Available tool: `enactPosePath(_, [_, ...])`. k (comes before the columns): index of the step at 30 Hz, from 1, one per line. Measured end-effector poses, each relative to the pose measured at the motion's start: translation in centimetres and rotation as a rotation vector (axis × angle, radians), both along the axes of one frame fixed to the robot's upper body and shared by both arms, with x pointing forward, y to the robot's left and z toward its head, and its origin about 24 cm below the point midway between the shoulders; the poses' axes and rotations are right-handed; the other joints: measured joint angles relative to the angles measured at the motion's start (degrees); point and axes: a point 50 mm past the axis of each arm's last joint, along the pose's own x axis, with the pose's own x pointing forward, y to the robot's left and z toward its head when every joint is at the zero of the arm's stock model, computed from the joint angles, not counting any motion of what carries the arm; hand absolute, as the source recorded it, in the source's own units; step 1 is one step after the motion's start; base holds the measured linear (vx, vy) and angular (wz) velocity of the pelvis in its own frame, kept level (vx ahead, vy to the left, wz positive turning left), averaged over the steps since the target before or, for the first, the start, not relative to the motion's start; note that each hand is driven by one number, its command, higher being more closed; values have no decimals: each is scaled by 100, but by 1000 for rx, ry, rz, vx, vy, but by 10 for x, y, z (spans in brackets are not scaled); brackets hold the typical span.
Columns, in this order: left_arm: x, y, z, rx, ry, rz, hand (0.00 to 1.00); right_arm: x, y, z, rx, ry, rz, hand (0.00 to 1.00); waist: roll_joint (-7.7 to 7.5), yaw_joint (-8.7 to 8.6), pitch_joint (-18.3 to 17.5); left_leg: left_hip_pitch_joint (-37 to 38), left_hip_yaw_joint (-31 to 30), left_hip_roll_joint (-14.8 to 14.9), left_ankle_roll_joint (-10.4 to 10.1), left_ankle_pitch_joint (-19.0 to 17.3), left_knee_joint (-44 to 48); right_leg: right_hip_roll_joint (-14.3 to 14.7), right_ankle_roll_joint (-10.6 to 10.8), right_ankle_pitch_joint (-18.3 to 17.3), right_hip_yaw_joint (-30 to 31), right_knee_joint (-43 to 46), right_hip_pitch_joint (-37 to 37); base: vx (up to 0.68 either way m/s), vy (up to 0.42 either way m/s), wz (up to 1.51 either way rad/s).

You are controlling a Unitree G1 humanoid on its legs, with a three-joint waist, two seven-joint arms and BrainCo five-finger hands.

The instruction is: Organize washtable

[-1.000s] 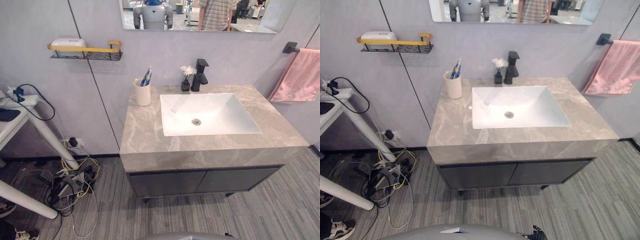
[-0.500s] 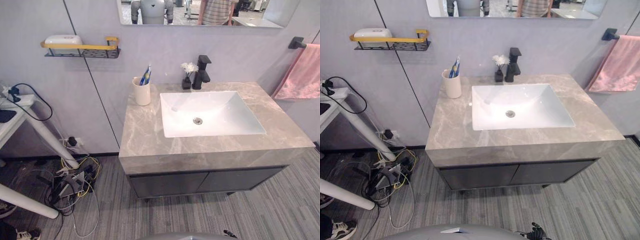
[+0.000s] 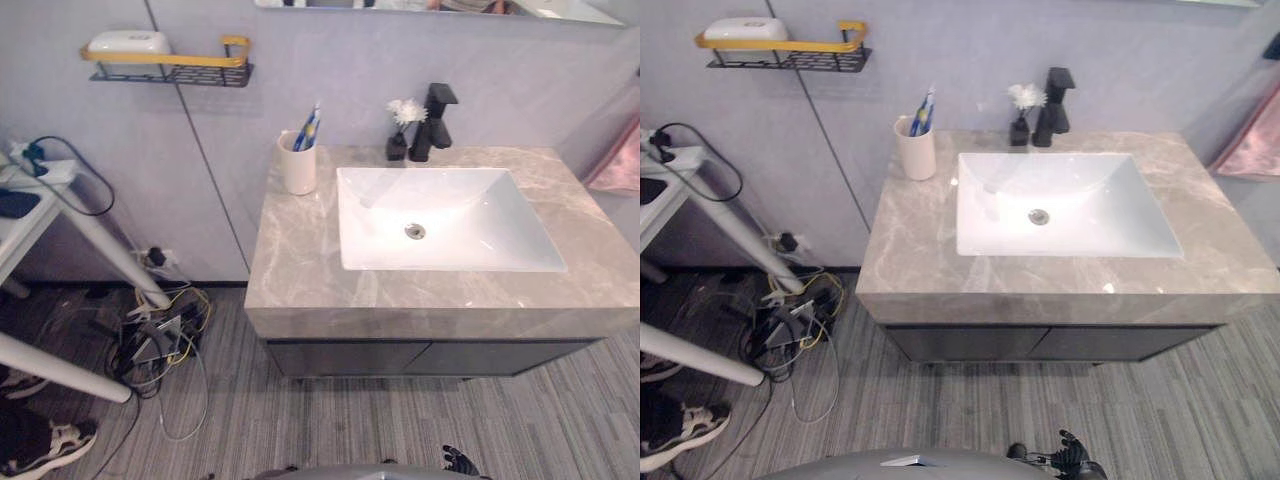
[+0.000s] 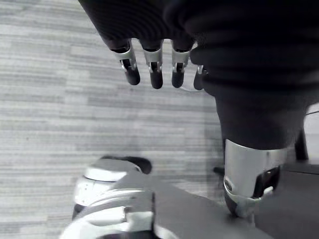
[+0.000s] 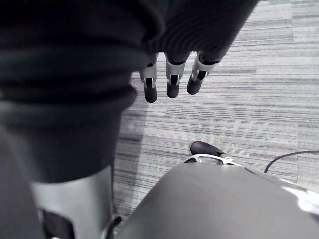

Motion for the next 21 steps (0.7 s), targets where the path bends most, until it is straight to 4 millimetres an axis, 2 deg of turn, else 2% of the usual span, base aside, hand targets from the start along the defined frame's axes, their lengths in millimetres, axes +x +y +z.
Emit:
enactPosePath(3, [9,-2,2,-4,-46,-15,0,10,-1,2,-24,-13,76,0,20,75,144,-218,-71,-11,4,-58,408,4,-33,-23,-56,112,-34,-97,9,17])
enactPosePath(4, [10,-3,3,-6,-56,-15,0,15,-2,3,-30,-21,93,0,61,78,226,-286,-108,0,-25,-135,591,9,-40,-61,-53,218,-79,-217,32,6])
enactPosePath(5, [14,-9,3,-21,-78,-3,0,24,-7,6,-45,-45,115,0,195,80,316,-542,-175,67,-35,-370,1050,19,-43,-177,-25,488,-269,-200,42,-4])
enactPosePath(6, [15,-10,3,-27,-81,6,0,26,-8,7,-48,-51,116,0,227,82,336,-607,-171,95,-47,-409,1168,23,-45,-197,-6,567,-319,-217,60,-11])
enactPosePath(9, [9,-7,2,-38,-83,101,0,29,-9,8,-45,-66,100,0,210,71,381,-789,-209,115,-183,-654,1669,4,-43,-316,254,811,-537,-153,60,-35])
enactPosePath(10, [7,-8,2,-46,-85,147,0,30,-11,9,-46,-73,85,0,248,70,365,-1017,-566,84,-144,-905,2437,40,-22,-311,383,926,-667,-77,56,-60])
enactPosePath(11, [5,-9,1,-52,-85,173,0,29,-12,9,-47,-73,76,0,273,66,357,-1046,-717,126,-182,-998,2655,78,13,-309,477,985,-714,-47,77,-78])
enactPosePath(12, [0,-12,-1,-63,-66,205,0,26,-15,9,-49,-70,51,0,360,58,328,-968,-936,258,-319,-1150,2608,164,48,-287,630,1007,-734,16,157,-84])
enactPosePath(13, [-4,-13,-2,-73,-51,232,0,21,-19,9,-41,-70,-9,0,447,52,228,-814,-987,270,-210,-1425,2371,203,119,-240,844,996,-812,4,209,-88])
enactPosePath(16, [0,-4,0,-45,-50,191,0,10,-11,4,9,-55,-128,0,195,-51,152,-826,-622,40,-107,-1365,2342,-31,323,-104,1196,849,-922,-8,209,-56])
enactPosePath(19, [6,-1,1,-20,-39,87,0,9,-11,4,21,-54,-184,0,129,-87,71,-1040,-114,-174,125,-1477,2625,-187,510,16,1686,777,-1220,7,242,-72])
enactPosePath(20, [10,-2,0,-24,-40,68,0,11,-13,4,23,-61,-201,0,179,-44,54,-1190,178,-189,229,-1472,2784,-193,470,69,1907,759,-1396,4,270,-93])
enactPosePath(21, [11,-2,1,-23,-41,65,0,11,-14,5,21,-64,-200,0,161,-36,68,-1245,333,-206,312,-1478,2824,-219,339,55,1947,723,-1478,-22,276,-101])
